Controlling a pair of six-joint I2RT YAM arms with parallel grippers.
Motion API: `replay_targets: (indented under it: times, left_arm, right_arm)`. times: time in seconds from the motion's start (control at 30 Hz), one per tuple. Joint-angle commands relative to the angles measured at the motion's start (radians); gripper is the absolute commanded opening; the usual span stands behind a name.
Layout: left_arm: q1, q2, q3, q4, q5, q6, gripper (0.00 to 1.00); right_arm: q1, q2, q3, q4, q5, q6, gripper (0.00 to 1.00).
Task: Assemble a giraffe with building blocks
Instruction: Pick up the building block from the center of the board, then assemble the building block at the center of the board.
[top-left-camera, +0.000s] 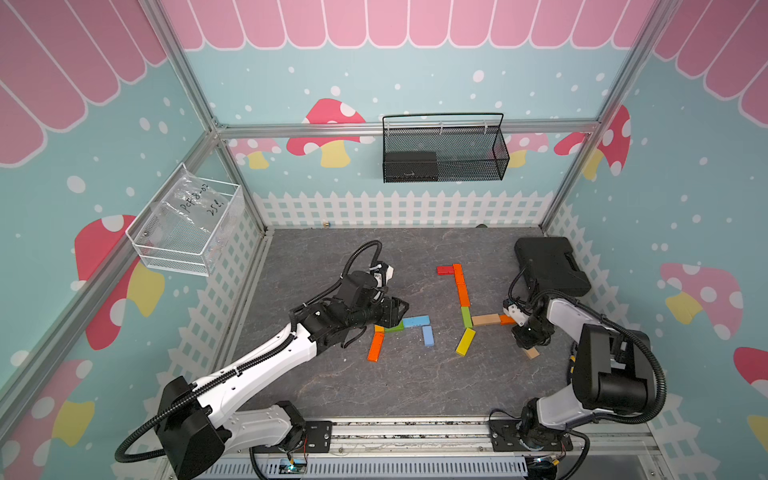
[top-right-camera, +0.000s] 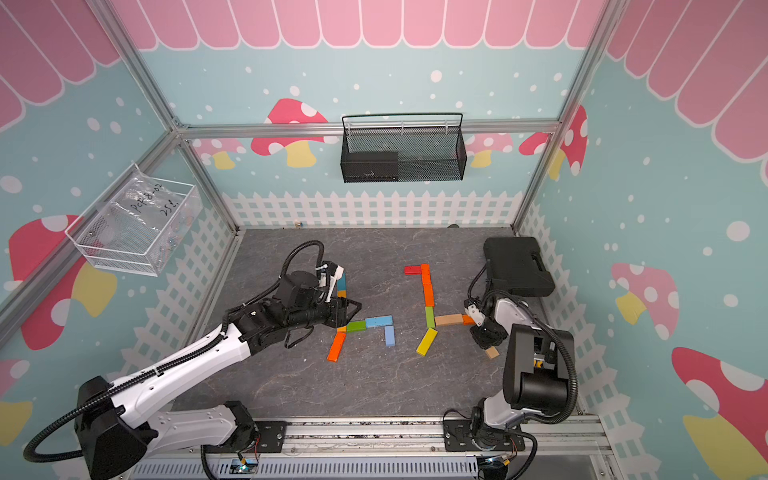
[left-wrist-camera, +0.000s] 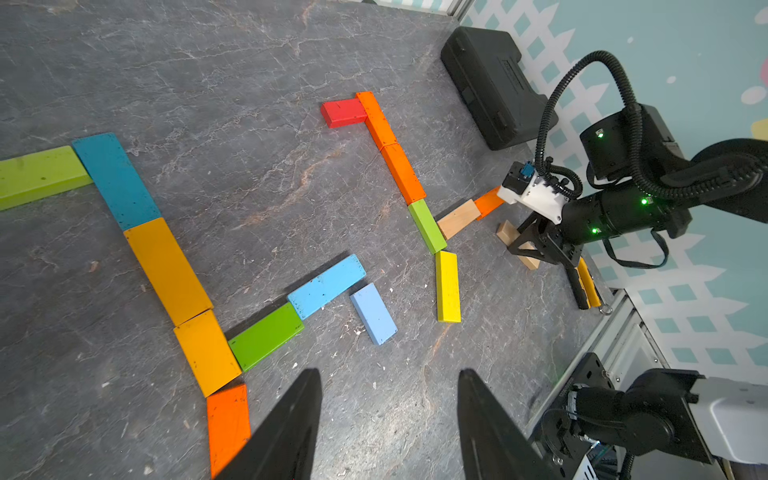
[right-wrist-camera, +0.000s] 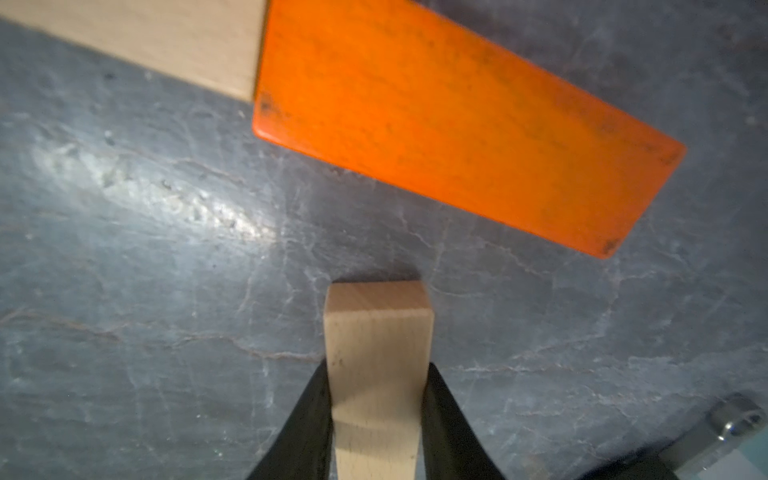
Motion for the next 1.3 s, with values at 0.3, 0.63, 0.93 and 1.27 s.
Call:
replay_targets:
  times: [0.3,0.63,0.93,1.27]
  left_arm:
    - [0.003,-0.011,-0.021,0.050,0.003,0.016,0.56]
    - [0.003,0.017,-0.028,0.053,0.000,0.019,0.56]
    - [0.003,0.029,-0.027,0.067,0.028,0.018,0.56]
    - [0.003,0.041,-0.022,0.070,0.038,0.017,0.56]
  right_arm:
    - [-0.100,-0.058,0.012,-0.027,0.016,-0.239,0.27]
    - [-0.110,0.049,0.093,-0.016,0.020,-0.236,0.28]
    - [-0.110,0.074,0.096,0.005,0.006,-0.222,0.29]
    - [-0.110,0.106,0.122,0.022,0.018,-0.191,0.33]
